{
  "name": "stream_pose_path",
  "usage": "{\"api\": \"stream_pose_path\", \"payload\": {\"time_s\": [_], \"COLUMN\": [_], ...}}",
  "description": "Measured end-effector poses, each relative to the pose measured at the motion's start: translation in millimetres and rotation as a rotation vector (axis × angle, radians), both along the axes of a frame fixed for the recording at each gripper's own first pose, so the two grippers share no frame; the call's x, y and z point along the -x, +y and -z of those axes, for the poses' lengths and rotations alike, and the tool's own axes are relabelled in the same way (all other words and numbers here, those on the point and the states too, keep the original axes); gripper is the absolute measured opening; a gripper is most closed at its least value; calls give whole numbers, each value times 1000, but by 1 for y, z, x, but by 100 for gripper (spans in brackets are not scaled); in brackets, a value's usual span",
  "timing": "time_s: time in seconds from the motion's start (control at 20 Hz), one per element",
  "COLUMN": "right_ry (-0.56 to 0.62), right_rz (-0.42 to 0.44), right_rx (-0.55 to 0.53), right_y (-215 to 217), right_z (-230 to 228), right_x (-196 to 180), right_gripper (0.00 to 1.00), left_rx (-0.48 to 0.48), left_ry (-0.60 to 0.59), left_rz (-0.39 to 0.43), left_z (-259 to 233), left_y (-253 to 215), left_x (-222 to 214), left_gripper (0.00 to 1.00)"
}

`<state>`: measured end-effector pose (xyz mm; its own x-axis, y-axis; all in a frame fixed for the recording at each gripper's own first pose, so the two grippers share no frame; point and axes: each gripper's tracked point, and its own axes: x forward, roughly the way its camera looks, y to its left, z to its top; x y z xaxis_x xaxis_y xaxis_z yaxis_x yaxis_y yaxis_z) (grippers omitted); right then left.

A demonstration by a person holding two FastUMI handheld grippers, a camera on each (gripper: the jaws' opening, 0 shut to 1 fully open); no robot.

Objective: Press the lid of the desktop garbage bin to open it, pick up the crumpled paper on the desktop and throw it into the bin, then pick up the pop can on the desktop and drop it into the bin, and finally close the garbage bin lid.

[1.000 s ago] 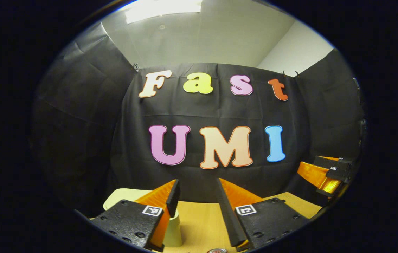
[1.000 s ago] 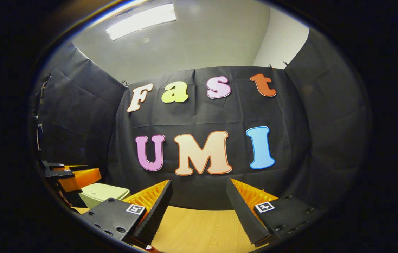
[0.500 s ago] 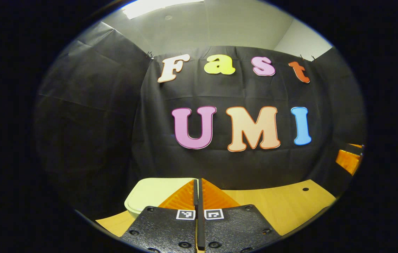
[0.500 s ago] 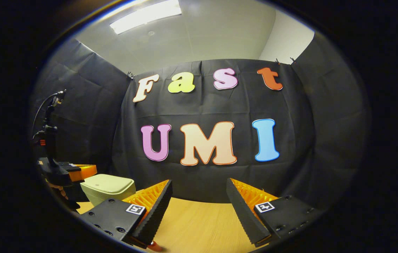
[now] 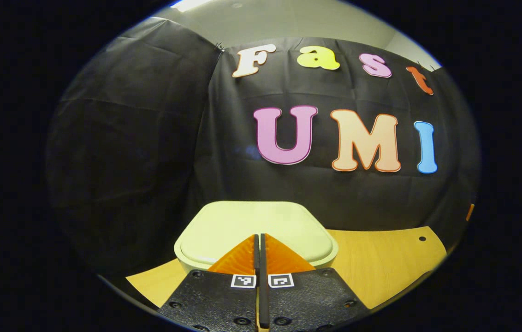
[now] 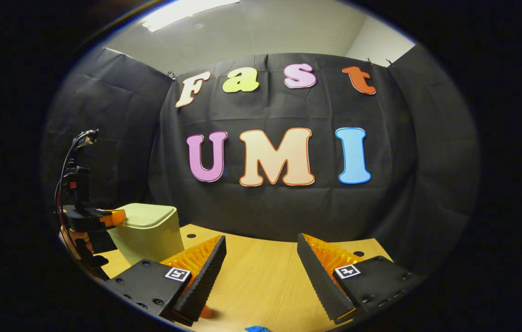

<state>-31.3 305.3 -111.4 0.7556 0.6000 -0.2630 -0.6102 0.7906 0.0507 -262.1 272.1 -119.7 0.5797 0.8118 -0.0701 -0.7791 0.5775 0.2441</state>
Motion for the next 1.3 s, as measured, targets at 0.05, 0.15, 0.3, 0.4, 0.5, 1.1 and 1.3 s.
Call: {"api": "stream_pose_path", "payload": {"time_s": [0.05, 0.15, 0.3, 0.4, 0.5, 1.1, 1.3], "right_ry": [3, 8, 15, 31, 42, 143, 229], "right_rz": [0, 1, 2, -11, -18, -39, -83], "right_rx": [9, 20, 13, 18, 47, 220, 301], "right_y": [-1, 0, -1, 3, 2, -26, -40], "right_z": [3, 9, 13, 23, 35, 138, 195], "right_x": [2, 2, 5, 6, 6, 10, 34], "right_gripper": [97, 95, 97, 97, 97, 98, 98], "left_rx": [-24, -25, -47, -87, -101, -160, -173], "left_ry": [-7, -8, 25, -2, -11, -93, -96], "left_rz": [13, 26, 74, 98, 114, 297, 301], "left_z": [-5, 3, 3, -6, -12, -60, -61], "left_y": [1, 1, 1, -2, -7, -69, -79], "left_x": [-4, -1, -5, -6, -9, -39, -37], "left_gripper": [0, 0, 0, 0, 0, 89, 95]}}
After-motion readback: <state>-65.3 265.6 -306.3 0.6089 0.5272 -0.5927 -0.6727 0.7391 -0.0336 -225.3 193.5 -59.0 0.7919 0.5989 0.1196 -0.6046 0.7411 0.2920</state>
